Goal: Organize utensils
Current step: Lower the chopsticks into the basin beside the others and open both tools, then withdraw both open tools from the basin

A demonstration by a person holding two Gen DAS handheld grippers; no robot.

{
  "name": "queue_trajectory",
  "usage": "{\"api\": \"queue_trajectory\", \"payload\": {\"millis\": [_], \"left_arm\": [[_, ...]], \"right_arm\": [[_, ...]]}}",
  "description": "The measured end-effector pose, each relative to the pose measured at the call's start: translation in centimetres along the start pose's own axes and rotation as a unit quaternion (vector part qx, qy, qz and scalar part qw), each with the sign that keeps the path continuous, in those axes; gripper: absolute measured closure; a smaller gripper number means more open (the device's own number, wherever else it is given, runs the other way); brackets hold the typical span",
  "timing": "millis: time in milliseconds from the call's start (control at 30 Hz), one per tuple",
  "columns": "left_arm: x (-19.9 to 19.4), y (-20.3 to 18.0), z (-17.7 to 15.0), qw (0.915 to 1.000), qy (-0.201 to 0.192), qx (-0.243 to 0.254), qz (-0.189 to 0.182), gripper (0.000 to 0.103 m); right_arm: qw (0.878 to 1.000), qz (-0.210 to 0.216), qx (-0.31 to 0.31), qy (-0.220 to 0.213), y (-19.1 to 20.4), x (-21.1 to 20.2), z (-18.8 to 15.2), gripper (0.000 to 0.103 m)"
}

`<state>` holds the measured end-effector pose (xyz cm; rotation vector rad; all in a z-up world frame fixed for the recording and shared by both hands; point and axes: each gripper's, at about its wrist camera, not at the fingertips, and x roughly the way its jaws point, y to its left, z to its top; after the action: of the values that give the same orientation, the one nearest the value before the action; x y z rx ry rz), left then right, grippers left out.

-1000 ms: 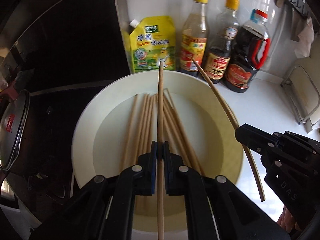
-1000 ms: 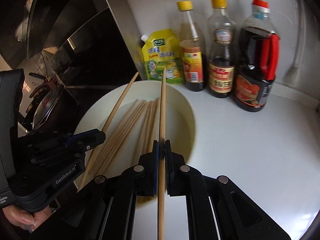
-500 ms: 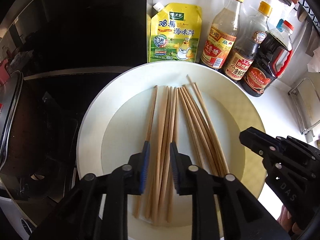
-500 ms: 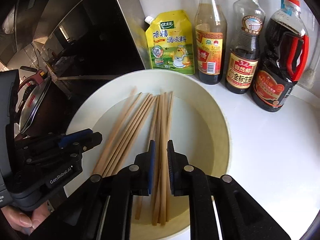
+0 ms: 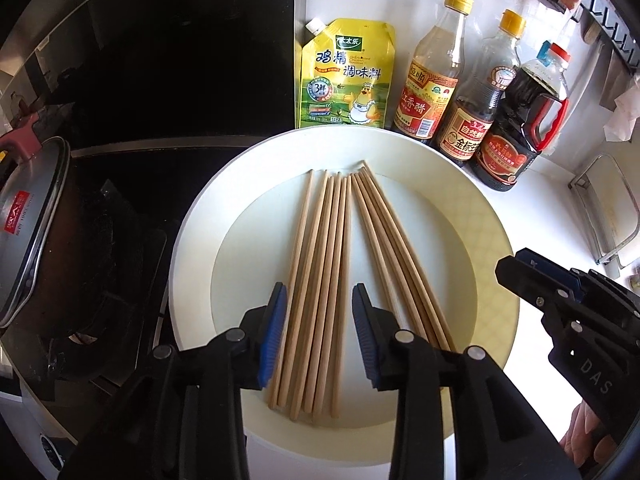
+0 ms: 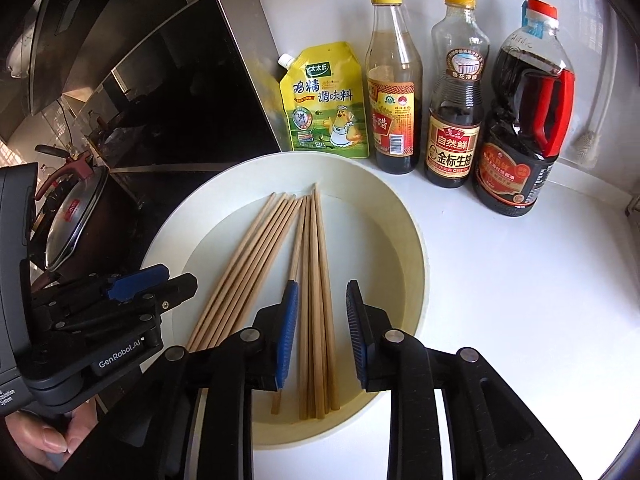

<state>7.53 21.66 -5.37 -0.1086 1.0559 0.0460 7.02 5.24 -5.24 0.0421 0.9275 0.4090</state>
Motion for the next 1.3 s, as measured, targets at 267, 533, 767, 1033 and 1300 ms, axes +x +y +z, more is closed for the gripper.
{"api": "queue_trajectory", "payload": {"millis": [267, 533, 767, 1033, 1300], "left_arm": [[-1.9, -0.5, -0.5, 0.9998, -0.019, 0.004, 0.001, 0.054], [-3.0, -0.7, -0.9, 0.9996, -0.029, 0.001, 0.0, 0.04], [-3.4, -0.6, -1.2, 0.9996, -0.027, -0.004, -0.001, 0.026], [-4.0, -0.3, -1.3, 0.9993, -0.036, -0.01, 0.0, 0.015], [-4.6, -0.3, -1.2, 0.9986, -0.049, -0.005, 0.017, 0.014]], "right_arm": [[1.0, -0.008, 0.005, -0.009, 0.0, -1.7, -0.9, 0.075], [1.0, -0.014, 0.004, -0.015, 0.1, -2.9, -1.5, 0.068], [1.0, -0.016, 0.003, -0.017, 0.1, -3.4, -1.7, 0.066], [1.0, -0.02, 0.005, -0.02, -0.1, -3.9, -2.0, 0.065], [0.999, -0.022, 0.007, -0.023, -0.3, -4.1, -2.1, 0.064]]}}
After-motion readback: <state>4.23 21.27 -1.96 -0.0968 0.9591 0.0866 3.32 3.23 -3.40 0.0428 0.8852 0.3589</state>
